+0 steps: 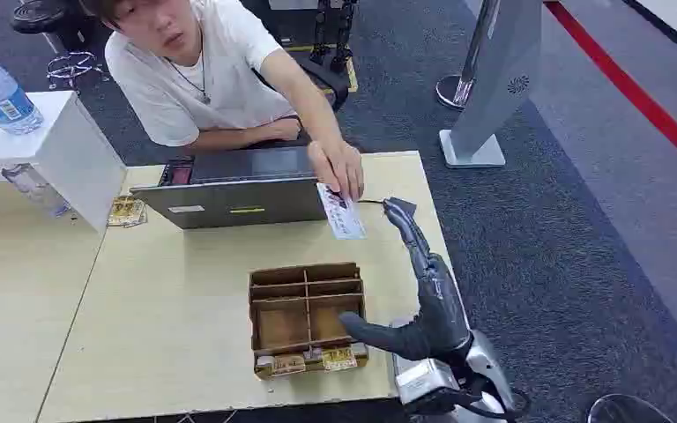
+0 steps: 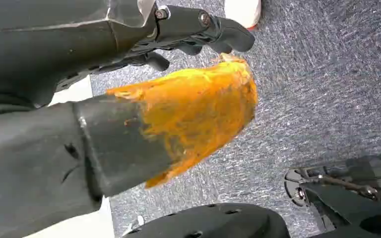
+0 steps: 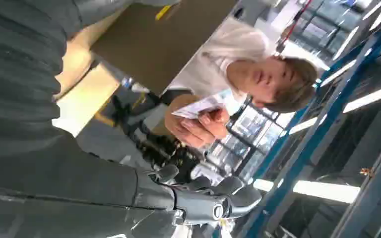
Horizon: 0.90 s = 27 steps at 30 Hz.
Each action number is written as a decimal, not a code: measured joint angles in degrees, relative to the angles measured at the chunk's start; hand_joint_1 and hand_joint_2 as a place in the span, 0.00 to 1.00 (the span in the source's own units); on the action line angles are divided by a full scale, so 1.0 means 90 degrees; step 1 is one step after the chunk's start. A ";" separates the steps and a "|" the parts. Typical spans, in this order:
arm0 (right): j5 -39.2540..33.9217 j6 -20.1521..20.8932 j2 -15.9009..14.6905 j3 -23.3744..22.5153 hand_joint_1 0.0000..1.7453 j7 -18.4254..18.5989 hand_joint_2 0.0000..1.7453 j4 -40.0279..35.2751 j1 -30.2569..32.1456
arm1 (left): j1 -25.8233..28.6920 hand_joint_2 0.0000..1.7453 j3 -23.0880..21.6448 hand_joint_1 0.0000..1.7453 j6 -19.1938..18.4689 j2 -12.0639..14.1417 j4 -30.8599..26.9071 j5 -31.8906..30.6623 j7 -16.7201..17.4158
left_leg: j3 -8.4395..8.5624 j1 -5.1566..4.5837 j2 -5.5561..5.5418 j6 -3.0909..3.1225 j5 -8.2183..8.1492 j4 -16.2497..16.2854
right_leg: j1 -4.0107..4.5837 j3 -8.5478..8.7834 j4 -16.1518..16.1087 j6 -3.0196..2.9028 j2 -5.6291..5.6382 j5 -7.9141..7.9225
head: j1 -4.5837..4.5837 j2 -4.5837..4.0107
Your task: Pass the card to the sensor for recognition and then transmit it.
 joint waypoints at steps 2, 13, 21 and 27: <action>0.0398 -0.0245 0.0000 0.0031 0.00 0.0117 1.00 0.0056 -0.0035 | 0.0000 0.00 0.0000 0.00 -0.0015 0.0000 0.0000 -0.0034 0.0015 | 0.0000 0.0000 0.0000 0.0000 0.0000 0.0000 | 0.0000 0.0000 0.0000 0.0000 0.0000 0.0000 | 0.0002 0.0000; 0.2927 -0.0963 0.0090 -0.0008 0.00 0.0963 1.00 0.0296 -0.0154 | 0.0000 0.00 0.0000 0.00 -0.0100 -0.0002 0.0000 -0.0114 0.0075 | 0.0000 0.0000 0.0000 0.0000 0.0000 0.0000 | 0.0000 0.0000 0.0000 0.0000 0.0000 0.0000 | 0.0002 0.0000; 0.4692 -0.1301 0.0087 -0.0299 0.27 0.1727 1.00 0.0466 -0.0270 | 0.0000 0.00 0.0000 0.00 -0.0172 -0.0010 0.0002 -0.0185 0.0092 | 0.0001 -0.0001 0.0000 0.0002 0.0001 0.0001 | 0.0000 0.0000 0.0000 0.0000 0.0000 0.0001 | 0.0002 0.0000; 0.6038 -0.1551 0.0083 -0.0493 1.00 0.2309 1.00 0.0614 -0.0312 | 0.0000 0.00 -0.0002 0.00 -0.0245 -0.0032 0.0002 -0.0221 0.0095 | 0.0000 -0.0001 0.0000 0.0002 0.0001 0.0000 | 0.0000 -0.0001 0.0000 0.0000 0.0000 0.0001 | 0.0000 0.0000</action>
